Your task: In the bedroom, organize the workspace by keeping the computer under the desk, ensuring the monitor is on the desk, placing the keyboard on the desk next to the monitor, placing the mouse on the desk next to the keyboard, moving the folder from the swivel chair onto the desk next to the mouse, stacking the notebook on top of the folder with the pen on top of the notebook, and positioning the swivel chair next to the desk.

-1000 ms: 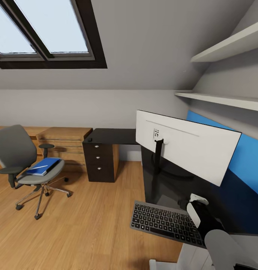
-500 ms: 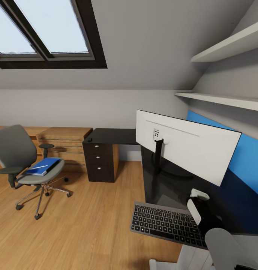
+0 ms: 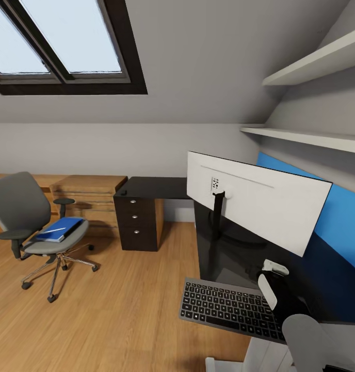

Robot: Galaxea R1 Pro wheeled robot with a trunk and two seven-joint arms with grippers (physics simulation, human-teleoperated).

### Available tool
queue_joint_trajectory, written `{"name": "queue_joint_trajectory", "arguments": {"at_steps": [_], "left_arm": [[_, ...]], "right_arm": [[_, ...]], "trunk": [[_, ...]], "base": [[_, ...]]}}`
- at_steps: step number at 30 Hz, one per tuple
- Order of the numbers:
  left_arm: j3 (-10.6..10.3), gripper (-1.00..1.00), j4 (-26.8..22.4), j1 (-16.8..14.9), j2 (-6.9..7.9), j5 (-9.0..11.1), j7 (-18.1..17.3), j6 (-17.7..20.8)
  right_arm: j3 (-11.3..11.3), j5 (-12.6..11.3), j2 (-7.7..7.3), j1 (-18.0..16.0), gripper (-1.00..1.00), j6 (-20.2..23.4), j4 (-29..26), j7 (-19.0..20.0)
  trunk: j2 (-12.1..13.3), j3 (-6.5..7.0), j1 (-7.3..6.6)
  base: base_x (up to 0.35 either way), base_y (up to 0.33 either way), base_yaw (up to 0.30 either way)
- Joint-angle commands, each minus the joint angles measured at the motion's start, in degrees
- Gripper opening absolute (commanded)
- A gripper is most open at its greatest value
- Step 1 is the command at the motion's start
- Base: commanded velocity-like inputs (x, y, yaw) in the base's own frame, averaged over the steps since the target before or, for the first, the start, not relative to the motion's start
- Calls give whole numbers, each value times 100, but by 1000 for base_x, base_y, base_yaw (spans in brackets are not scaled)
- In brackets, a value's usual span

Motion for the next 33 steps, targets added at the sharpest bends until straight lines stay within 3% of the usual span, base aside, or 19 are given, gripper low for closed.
{"name": "queue_joint_trajectory", "arguments": {"at_steps": [1,8,22,33], "left_arm": [[-33,100,-4,-2,5,60,40,-26],[-33,100,-4,-2,3,60,40,-26],[-32,100,-4,-2,6,60,40,-26],[-29,100,-4,-2,9,60,40,-26]], "right_arm": [[6,-61,-1,-2,100,19,-9,-35],[6,-63,-2,-2,100,22,-6,-34],[9,-59,-3,-2,100,23,-6,-34],[16,-56,3,-2,100,23,8,-34]], "trunk": [[-3,-6,0],[-3,-6,0],[-3,-6,0],[-3,-6,0]], "base": [[0,0,0],[0,0,-91],[0,0,-238],[0,0,-45]]}}
